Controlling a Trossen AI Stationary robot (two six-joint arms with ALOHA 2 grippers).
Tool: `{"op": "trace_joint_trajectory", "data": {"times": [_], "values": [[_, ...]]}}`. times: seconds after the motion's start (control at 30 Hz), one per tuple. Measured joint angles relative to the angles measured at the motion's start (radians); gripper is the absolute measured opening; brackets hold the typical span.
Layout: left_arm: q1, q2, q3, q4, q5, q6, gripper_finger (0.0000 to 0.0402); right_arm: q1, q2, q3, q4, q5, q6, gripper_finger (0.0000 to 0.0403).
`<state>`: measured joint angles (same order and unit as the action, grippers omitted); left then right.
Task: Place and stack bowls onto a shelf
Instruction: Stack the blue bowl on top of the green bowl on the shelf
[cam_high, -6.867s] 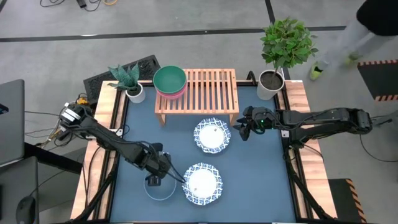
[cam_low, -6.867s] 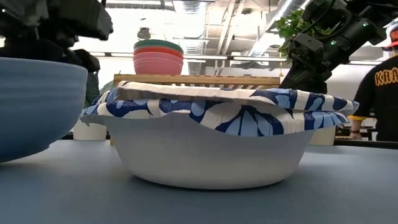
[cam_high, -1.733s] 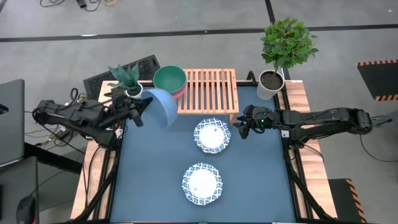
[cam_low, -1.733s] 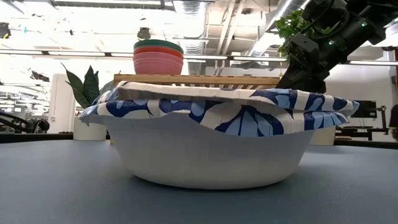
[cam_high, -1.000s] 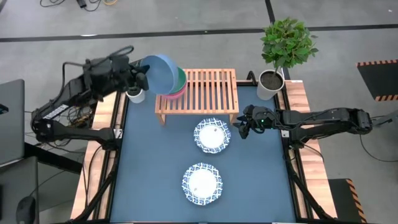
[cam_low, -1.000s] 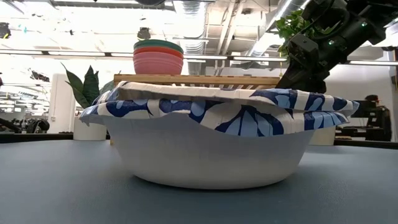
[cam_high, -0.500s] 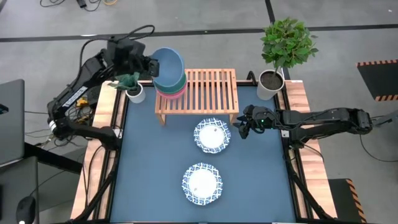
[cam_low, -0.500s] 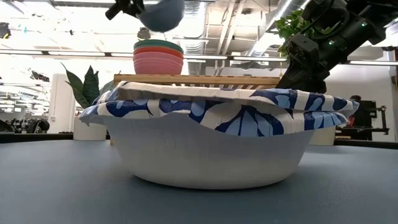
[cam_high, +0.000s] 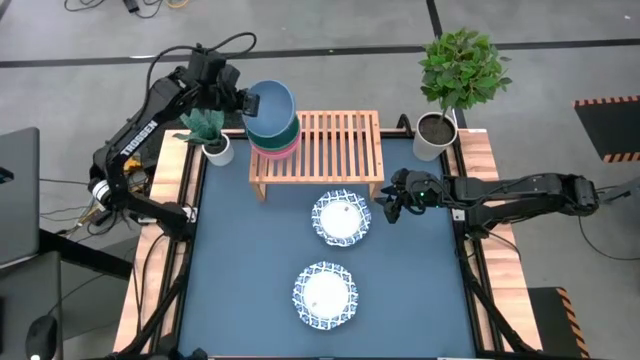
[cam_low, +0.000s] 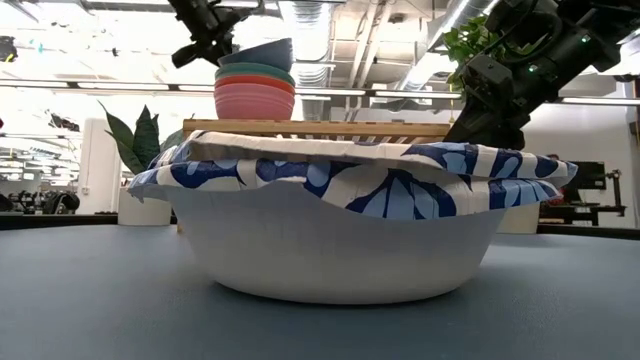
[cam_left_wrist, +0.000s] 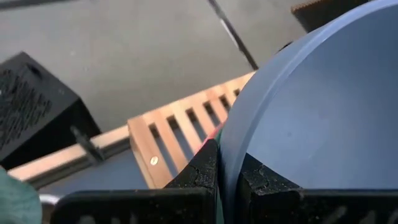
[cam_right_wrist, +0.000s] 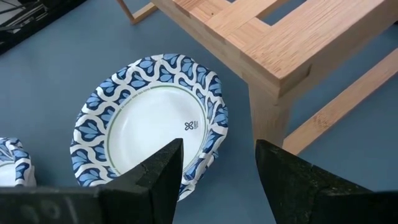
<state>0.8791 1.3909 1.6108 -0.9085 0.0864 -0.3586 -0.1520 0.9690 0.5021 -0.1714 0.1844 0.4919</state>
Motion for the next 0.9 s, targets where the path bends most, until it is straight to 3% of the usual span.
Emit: {"op": "trace_joint_trajectory", "data": {"times": [0.37, 0.57, 0.9], "values": [[0.008, 0.002, 0.000, -0.049, 0.090, 0.040, 0.0000, 0.000, 0.000, 0.000, 0.000, 0.000, -0.003, 0.0226], [0.007, 0.002, 0.000, -0.069, 0.071, 0.045, 0.0007, 0.000, 0.000, 0.000, 0.000, 0.000, -0.003, 0.0226], [0.007, 0.002, 0.000, -0.069, 0.101, 0.089, 0.0073, 0.000, 0.000, 0.000, 0.000, 0.000, -0.002, 0.0226]]}}
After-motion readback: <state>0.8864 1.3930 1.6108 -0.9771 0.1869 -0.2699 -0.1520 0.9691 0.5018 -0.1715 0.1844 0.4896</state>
